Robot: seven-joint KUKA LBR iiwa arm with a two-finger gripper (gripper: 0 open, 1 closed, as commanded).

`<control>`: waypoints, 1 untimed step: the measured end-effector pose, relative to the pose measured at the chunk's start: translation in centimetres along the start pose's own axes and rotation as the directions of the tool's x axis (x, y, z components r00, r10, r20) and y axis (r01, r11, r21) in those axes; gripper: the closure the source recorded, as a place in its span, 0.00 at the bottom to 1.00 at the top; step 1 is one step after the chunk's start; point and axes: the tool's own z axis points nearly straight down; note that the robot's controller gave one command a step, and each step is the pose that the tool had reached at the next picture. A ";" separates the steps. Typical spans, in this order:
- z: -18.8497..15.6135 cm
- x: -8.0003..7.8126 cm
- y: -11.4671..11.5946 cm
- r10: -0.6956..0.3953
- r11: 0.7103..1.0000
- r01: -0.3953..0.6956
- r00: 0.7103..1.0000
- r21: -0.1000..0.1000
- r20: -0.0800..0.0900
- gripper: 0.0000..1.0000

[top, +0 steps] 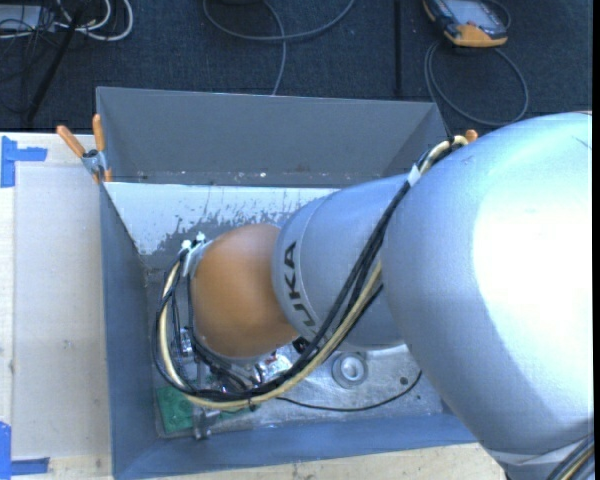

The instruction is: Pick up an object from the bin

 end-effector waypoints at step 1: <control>-0.1 -0.1 0.0 0.003 1.000 -0.003 1.000 0.000 0.003 1.00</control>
Offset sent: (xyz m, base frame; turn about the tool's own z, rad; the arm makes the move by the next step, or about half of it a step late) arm 0.0000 0.0000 0.0000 0.0000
